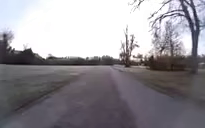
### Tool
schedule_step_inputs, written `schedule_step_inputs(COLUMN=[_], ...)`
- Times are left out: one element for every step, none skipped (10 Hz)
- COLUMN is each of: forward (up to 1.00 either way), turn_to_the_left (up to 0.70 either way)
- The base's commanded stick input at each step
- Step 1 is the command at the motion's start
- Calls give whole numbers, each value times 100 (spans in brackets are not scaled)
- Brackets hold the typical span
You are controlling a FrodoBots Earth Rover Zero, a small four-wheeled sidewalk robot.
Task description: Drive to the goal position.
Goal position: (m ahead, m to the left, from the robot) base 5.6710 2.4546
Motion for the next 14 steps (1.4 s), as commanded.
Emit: schedule_step_inputs(forward=[100, 100, 100, 100, 100, 100, 100, 100, 100, 100, 100, 100, 100, 100], turn_to_the_left=[0, 0, 0, 0, 0, 0, 0, 0, 0, 0, 0, 0, 0, 0])
